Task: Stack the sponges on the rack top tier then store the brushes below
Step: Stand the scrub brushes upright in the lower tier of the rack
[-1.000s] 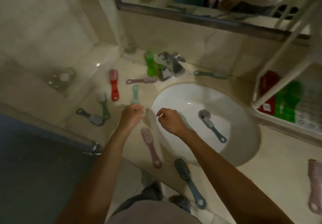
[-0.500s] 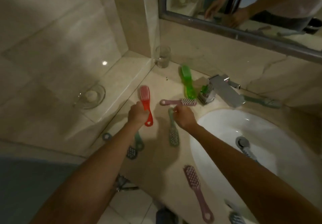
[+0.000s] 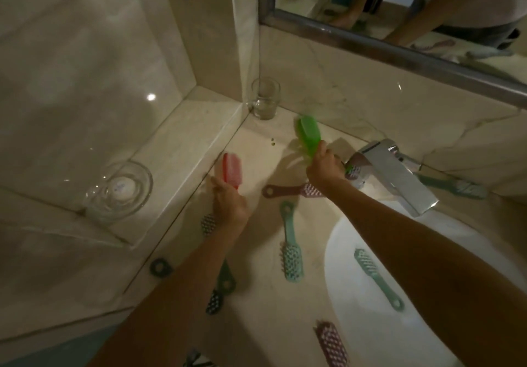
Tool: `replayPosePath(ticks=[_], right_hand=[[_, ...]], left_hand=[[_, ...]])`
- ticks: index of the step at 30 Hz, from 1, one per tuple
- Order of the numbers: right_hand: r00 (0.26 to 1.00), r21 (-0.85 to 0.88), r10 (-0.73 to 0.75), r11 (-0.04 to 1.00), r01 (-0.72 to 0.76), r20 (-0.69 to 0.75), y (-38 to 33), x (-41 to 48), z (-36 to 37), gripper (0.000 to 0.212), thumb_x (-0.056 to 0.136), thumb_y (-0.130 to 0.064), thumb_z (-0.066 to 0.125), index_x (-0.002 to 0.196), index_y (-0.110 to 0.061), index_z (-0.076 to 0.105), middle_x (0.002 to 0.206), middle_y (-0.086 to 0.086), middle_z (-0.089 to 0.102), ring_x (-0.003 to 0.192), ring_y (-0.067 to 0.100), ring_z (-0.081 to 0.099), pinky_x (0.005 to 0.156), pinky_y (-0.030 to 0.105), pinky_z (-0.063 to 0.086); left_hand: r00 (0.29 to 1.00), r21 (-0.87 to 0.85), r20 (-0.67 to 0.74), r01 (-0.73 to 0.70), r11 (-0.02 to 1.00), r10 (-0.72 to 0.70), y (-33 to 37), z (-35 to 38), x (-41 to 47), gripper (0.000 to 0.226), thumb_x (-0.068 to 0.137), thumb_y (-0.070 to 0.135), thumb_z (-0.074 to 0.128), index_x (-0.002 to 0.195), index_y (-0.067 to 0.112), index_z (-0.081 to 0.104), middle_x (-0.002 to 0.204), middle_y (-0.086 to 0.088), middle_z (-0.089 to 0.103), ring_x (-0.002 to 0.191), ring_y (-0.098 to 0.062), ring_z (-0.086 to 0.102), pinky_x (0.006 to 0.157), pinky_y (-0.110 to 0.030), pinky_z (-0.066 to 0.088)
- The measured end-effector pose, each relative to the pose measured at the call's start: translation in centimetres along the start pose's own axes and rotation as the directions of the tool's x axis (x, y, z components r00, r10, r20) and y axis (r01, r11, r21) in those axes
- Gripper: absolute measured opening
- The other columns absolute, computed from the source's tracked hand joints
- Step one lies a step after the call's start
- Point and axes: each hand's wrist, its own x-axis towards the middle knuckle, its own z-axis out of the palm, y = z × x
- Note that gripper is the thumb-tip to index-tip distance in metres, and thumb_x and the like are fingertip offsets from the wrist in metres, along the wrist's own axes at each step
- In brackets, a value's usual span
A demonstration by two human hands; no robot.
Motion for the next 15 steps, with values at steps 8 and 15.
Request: replayPosePath(ticks=[8,15], right_hand=[[0.993,0.164,0.081,0.984,-0.067,-0.084,-0.4,0.2,0.2,0.076,0.087,0.000,0.053,0.145,-0.007,0.005,0.137,0.023,0.035,0.116,0.039,0.048,0.090,0.044,0.043],[0.993,0.528,0.028,0.848,0.038,-0.115,0.4,-5.4,-4.0,0.041,0.083,-0.006,0.050,0.123,-0.002,0.045,0.113,0.023,0.058,0.100,0.039,0.058,0.077,0.039,0.046]], left_hand=[[0.968,-0.210,-0.191,-0.201,0.957,0.162,1.8,-1.3,-1.2,0.060,0.092,0.002,0.045,0.145,0.010,0.018,0.140,-0.018,0.042,0.123,-0.031,0.049,0.101,-0.040,0.044],[0.929,-0.355,-0.184,-0.367,0.860,0.320,4.5,-3.6,-4.9,0.007,0.087,0.006,0.053,0.089,0.007,0.060,0.079,-0.005,0.063,0.075,-0.025,0.063,0.060,-0.018,0.049]])
